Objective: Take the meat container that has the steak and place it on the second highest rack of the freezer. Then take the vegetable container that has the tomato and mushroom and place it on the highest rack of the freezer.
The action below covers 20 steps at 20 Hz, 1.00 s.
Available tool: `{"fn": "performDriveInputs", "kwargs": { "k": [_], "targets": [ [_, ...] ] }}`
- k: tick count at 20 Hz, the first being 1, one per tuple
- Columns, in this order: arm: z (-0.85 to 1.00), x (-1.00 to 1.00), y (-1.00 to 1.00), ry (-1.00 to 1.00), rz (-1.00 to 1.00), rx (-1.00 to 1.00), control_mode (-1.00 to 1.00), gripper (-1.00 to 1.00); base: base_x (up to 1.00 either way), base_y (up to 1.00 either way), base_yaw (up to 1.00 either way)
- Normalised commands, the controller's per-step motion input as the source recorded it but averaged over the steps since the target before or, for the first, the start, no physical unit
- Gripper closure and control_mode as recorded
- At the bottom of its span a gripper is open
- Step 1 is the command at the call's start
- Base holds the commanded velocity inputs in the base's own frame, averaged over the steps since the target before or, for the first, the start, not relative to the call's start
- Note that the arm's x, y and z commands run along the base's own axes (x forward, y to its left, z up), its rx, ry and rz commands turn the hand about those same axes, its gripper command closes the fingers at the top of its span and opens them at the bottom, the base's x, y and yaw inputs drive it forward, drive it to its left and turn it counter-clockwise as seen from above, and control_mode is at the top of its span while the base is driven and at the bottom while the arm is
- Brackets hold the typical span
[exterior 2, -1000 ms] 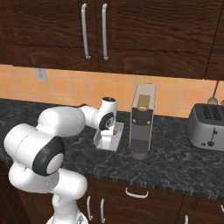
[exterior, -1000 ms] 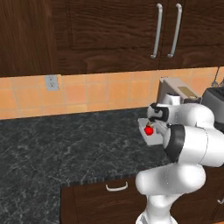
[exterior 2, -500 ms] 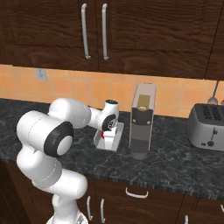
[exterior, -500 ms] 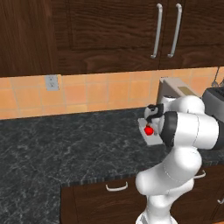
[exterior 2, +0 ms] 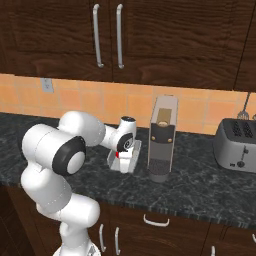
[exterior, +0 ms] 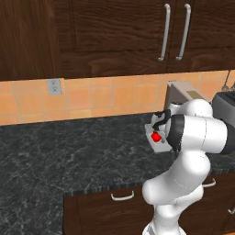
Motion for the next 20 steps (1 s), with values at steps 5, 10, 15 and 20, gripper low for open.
{"fn": "performDriveInputs", "kwargs": {
  "k": [5,10,15,20],
  "targets": [
    [-0.28,0.0,0.0,0.0,0.0,0.0,-1.0,-1.0,0.0,0.0,0.0],
    [-0.09,0.0,0.0,0.0,0.0,0.0,-1.0,-1.0,0.0,0.0,0.0],
    [0.0,0.0,0.0,0.0,0.0,0.0,-1.0,1.0,0.0,0.0,0.0],
    [0.0,0.0,0.0,0.0,0.0,0.0,-1.0,1.0,0.0,0.0,0.0]
  ]
}}
